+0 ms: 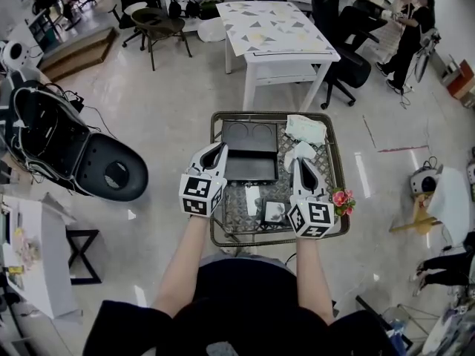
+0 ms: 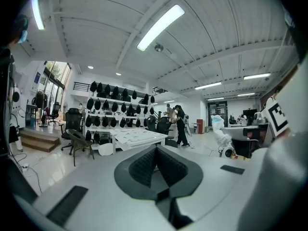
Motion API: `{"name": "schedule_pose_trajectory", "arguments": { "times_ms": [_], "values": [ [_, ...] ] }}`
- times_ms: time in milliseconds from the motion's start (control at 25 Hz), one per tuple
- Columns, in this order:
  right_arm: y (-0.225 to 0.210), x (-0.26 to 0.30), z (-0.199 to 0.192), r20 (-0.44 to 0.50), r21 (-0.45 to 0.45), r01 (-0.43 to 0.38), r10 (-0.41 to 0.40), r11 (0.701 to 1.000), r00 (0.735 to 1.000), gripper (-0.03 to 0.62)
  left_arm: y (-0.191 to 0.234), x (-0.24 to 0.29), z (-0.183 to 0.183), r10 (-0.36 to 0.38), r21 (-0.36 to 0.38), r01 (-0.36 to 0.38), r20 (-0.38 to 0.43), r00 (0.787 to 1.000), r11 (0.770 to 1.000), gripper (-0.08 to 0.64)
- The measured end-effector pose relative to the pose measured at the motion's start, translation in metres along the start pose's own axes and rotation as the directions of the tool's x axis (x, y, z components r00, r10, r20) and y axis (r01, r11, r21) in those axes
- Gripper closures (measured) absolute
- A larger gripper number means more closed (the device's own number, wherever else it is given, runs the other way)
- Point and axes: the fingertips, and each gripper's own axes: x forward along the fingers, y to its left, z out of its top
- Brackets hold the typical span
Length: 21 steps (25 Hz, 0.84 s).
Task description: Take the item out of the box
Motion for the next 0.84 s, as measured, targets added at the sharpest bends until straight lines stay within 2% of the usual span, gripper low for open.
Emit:
{"name": "schedule_pose_trajectory", "arguments": {
  "times_ms": [840],
  "values": [
    [-0.0029, -0.0019, -0.0077, -0.019, 0.028, -0.032, 0.033, 0.999, 0.999, 0.568, -0.0105, 0.0004, -0.0075, -0.003, -0.005, 0.002, -0.027, 1.0, 1.0, 0.54]
  ]
}}
